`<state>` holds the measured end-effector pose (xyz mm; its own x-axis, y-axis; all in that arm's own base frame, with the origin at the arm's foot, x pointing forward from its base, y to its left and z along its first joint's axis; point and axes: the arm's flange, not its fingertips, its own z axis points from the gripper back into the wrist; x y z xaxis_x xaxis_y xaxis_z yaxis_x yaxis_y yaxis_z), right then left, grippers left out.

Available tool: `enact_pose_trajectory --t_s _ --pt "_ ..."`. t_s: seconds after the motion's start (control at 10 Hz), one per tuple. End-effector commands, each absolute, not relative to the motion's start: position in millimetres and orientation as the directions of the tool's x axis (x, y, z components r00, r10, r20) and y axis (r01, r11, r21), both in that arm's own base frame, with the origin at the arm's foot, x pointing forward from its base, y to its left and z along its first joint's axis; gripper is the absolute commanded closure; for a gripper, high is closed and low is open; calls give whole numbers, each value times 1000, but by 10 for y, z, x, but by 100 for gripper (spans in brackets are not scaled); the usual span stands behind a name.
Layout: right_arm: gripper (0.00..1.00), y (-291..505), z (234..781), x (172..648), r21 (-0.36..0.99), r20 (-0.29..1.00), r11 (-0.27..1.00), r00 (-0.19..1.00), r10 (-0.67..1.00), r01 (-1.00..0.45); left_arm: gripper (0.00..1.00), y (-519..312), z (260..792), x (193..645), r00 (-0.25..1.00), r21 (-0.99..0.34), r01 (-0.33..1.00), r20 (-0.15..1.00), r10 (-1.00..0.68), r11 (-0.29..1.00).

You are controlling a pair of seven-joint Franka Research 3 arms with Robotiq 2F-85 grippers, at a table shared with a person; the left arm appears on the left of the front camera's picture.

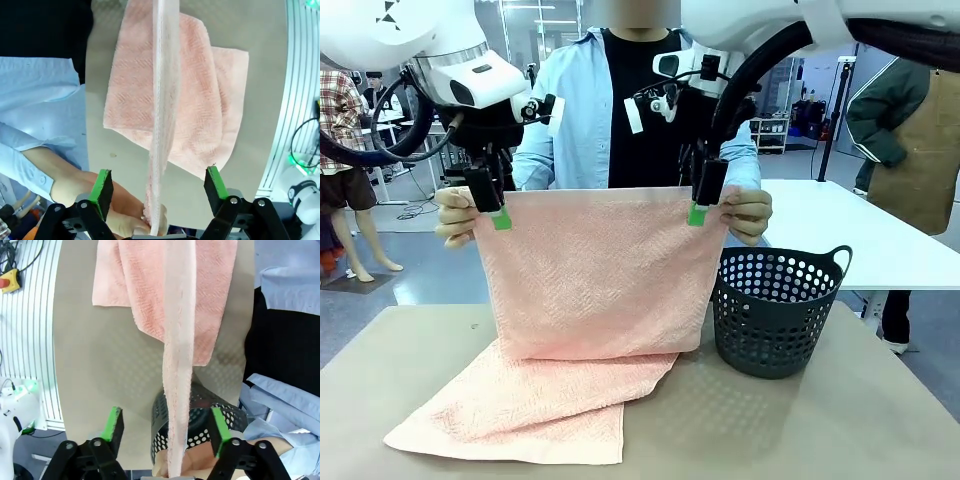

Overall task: Fold the towel.
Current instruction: Grab the top end of the 100 cm Hotel Towel extended by the human.

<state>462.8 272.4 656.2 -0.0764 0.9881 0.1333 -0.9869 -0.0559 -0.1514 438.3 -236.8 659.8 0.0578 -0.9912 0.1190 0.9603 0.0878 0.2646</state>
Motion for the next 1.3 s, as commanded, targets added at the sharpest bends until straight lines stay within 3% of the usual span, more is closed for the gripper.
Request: enact_pose_trajectory --t_s 0.0,0.1,0.3,0.4,0.5,0.6,1.2 --pt "70 2789 6602 4634 -148 100 -16 -31 995 -989 68 -2349 6556 4380 94 258 958 141 -986 128" --pt "99 2804 6588 4644 -152 101 -10 -25 995 -988 100 -2348 6543 4400 100 258 956 154 -983 138" --pt "100 2827 6568 4668 -148 87 -9 -22 996 -989 100 -2386 6534 4417 69 257 960 151 -986 107" --pt "100 2822 6574 4679 -148 90 -4 -18 996 -989 87 -2408 6542 4425 57 260 961 147 -987 94" --pt "100 2822 6584 4682 -148 92 -3 -17 996 -989 97 -2411 6553 4427 55 261 961 138 -989 90" --pt "100 2824 6581 4685 -146 93 -4 -18 996 -989 100 -2394 6553 4425 57 255 963 133 -989 90" --pt "100 2800 6540 4706 -123 103 -13 -26 994 -992 100 -2366 6563 4419 86 253 961 111 -990 112"
